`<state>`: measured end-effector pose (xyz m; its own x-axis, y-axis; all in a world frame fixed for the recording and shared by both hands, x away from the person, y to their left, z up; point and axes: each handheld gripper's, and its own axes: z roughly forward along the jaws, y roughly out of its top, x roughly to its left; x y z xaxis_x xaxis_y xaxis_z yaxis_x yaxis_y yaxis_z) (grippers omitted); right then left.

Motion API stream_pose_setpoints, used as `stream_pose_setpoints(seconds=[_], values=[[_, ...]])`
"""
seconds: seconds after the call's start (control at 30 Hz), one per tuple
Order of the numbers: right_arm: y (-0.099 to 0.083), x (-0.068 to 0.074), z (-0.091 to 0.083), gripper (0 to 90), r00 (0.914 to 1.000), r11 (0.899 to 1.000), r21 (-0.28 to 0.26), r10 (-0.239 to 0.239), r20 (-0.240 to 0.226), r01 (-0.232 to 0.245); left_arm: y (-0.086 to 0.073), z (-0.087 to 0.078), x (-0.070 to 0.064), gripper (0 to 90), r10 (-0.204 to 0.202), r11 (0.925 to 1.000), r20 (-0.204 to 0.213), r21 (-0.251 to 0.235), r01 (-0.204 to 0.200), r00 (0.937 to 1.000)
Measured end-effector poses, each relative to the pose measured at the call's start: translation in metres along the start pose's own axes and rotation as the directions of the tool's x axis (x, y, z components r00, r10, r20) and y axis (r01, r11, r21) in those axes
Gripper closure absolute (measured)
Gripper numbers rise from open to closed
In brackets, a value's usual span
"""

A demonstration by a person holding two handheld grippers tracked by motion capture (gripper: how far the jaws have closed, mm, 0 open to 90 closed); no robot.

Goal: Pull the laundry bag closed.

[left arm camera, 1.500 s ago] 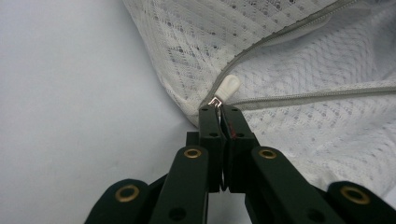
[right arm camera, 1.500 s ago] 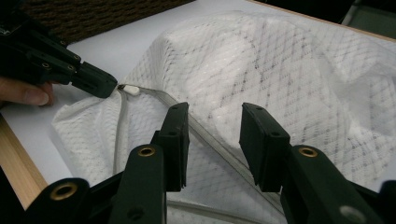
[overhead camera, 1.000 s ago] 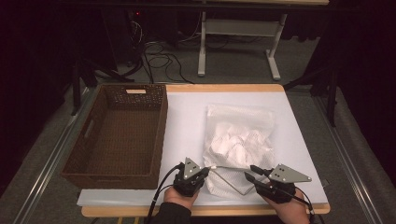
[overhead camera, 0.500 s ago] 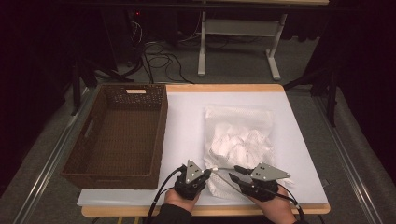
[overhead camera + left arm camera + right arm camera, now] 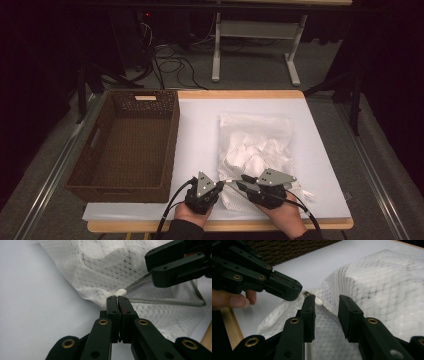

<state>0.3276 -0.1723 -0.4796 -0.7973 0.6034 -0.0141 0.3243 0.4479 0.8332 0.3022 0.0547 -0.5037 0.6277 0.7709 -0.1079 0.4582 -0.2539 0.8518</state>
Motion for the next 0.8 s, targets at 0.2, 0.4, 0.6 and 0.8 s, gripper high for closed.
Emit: stream_pose_setpoints(seconds=[0.2, 0.4, 0.6, 0.8], values=[[0.002, 0.004, 0.014, 68.2, 0.9997, 1.0, 0.024, -0.014, -0.021, 0.015, -0.001, -0.003, 0.0, 88.0, 0.005, 1.0, -0.006, -0.009, -0.005, 1.0], [0.003, 0.004, 0.021, 68.7, 0.9996, 1.0, 0.03, -0.007, -0.028, 0.008, -0.002, -0.005, -0.001, 88.0, 0.007, 1.0, -0.014, -0.007, -0.007, 0.9999], [0.004, 0.004, 0.025, 68.7, 0.9992, 0.999, 0.041, -0.002, -0.04, 0.004, -0.002, -0.006, 0.0, 88.0, 0.003, 0.9999, -0.021, -0.017, -0.003, 0.9998], [0.003, 0.006, 0.029, 68.7, 0.9989, 0.998, 0.054, -0.008, -0.045, 0.011, -0.002, -0.008, 0.0, 88.0, 0.005, 0.9997, -0.028, -0.025, -0.005, 0.9996]])
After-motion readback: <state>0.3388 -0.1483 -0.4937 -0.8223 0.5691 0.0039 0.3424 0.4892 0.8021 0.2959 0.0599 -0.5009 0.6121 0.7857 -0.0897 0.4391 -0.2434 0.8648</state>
